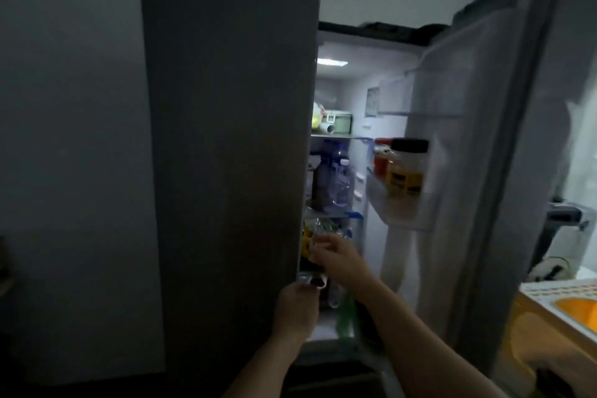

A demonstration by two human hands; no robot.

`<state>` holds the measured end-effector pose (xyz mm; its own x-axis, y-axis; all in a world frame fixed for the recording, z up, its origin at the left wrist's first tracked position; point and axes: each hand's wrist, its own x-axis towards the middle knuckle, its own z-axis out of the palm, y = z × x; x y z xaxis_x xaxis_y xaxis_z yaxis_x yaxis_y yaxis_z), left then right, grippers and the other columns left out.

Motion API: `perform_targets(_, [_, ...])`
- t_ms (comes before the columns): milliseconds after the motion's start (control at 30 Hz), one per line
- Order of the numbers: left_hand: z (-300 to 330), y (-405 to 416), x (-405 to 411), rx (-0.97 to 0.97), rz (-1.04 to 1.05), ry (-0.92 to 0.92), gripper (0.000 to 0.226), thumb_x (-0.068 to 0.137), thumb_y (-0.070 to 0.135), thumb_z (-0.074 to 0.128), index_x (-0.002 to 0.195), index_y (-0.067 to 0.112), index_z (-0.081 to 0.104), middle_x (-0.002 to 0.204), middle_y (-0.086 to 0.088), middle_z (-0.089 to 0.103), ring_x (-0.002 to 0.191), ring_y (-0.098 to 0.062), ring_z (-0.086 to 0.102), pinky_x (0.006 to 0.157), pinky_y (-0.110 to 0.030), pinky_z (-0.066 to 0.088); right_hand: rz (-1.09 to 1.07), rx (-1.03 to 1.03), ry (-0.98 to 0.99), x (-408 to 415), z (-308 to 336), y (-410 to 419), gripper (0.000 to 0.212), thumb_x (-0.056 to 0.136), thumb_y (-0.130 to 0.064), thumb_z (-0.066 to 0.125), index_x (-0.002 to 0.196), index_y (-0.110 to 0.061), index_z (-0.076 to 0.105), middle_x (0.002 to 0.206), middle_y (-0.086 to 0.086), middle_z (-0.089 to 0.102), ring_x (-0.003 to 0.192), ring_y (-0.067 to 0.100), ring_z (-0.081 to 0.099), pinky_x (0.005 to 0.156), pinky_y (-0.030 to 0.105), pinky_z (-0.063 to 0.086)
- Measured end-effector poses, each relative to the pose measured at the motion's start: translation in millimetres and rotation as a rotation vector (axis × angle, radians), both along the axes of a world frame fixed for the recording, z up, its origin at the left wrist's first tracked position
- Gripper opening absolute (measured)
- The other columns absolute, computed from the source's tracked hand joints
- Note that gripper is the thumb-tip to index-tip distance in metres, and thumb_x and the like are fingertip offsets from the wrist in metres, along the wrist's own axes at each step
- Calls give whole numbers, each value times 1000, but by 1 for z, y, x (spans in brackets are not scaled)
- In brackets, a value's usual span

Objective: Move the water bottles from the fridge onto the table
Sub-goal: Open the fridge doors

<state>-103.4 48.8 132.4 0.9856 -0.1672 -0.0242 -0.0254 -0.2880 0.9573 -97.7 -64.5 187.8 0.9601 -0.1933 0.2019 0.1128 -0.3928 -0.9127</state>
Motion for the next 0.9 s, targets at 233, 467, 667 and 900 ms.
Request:
perform_targets(233, [73,18,42,873,-66,-789,29,85,28,50,113,26,57,119,2,56,116,-21,48,95,-39,44,0,332,123,89,-4,-2,26,100,-24,48,96,-6,66,91,16,66,78,25,62,70,37,49])
perform_targets(467, [115,-58,107,1374,-84,-939,40,80,31,61,118,22,54,122,-5,55,120,-25,44,104,-49,27,70,316,52,149,-60,-6,23,102,2,42,112,1,62,87,-10,58,89,10,59,68,11,49])
perform_targets(667, [108,-77,138,1980,23,-904,37,94,33,47,120,13,63,121,-9,61,119,-32,44,106,-50,21,29,565,100,165,-67,-19,27,101,-6,45,82,-6,65,72,2,64,50,-5,60,45,13,45])
perform_targets(900, [103,-94,146,2316,14,-841,53,97,43,43,137,9,51,144,-20,45,135,-44,32,111,-61,9,80,588,155,159,-61,-21,24,102,-15,45,96,-11,67,89,5,70,78,12,65,59,21,53])
